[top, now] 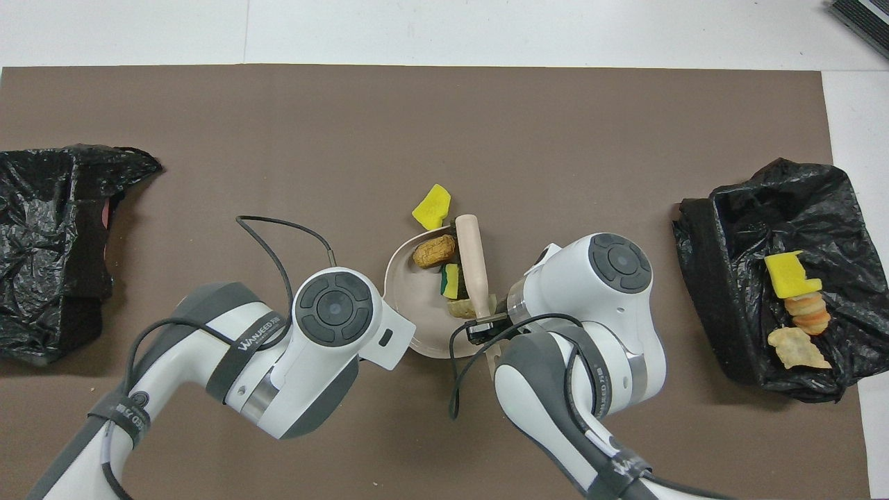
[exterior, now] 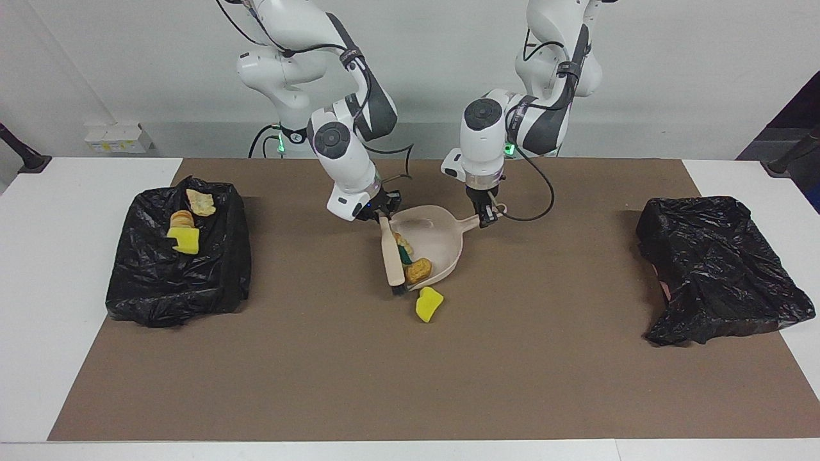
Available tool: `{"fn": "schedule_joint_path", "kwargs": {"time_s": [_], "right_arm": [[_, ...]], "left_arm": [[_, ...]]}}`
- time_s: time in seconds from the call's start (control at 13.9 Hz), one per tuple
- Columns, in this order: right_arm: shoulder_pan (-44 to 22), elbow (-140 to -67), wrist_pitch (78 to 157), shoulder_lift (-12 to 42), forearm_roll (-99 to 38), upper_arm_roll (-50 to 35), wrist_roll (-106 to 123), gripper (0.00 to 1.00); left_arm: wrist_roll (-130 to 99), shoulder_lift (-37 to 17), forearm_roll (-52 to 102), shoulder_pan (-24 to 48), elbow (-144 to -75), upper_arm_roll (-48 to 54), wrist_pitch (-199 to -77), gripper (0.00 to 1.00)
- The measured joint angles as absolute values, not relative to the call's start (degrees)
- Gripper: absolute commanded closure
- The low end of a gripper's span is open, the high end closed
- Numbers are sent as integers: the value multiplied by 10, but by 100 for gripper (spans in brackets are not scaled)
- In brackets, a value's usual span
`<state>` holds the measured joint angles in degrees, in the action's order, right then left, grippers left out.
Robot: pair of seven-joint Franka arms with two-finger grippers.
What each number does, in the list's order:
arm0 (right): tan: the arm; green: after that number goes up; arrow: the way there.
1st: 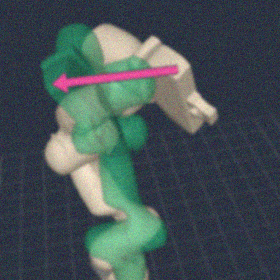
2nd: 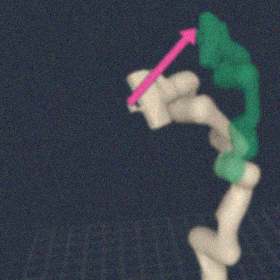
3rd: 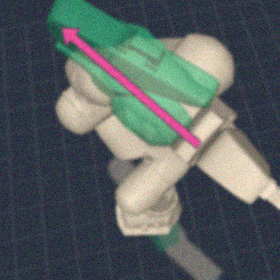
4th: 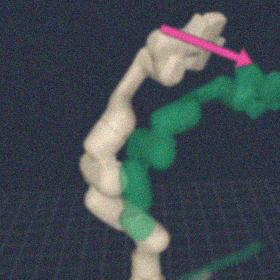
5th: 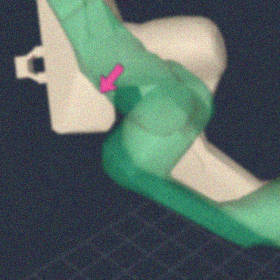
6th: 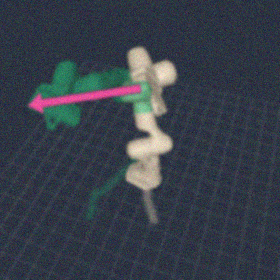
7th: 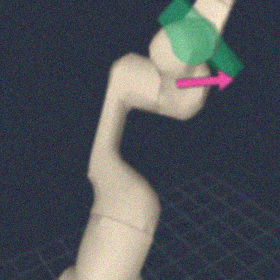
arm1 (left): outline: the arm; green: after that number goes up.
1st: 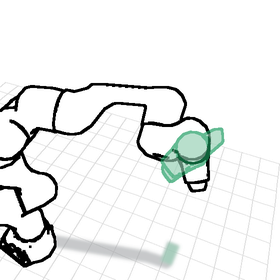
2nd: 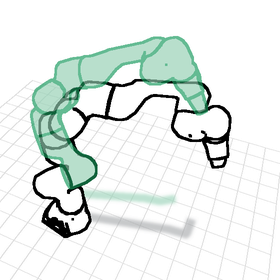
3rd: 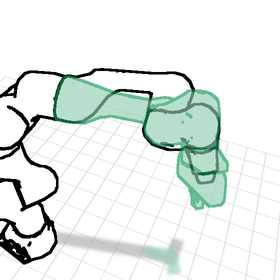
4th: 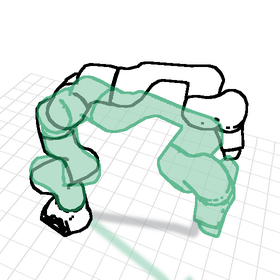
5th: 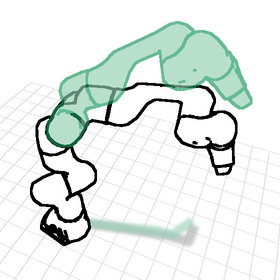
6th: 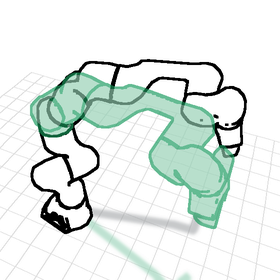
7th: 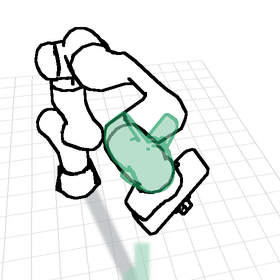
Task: Sweep and dump trash in bin
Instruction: 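Sweep the remaining scraps into the dustpan with the right gripper's brush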
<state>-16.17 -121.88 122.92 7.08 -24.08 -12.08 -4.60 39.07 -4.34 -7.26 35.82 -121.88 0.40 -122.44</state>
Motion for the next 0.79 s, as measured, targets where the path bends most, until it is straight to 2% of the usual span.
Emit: {"fn": "schedule_joint_path", "kwargs": {"time_s": [0.22,0.43,0.58,0.79], "right_arm": [[-152,-1205,1184,49,-230,-116,-35,100],[-131,-1176,1166,21,-123,-115,2,100],[-130,-1145,1149,31,-60,-115,63,100],[-138,-1069,1105,89,15,-119,121,100]], "left_arm": [[390,-44,-73,358,-1219,4,-1228,100],[402,-45,-73,357,-1219,3,-1228,100],[427,-44,-73,353,-1218,-4,-1227,100],[483,-42,-73,315,-1206,-11,-1202,100]]}}
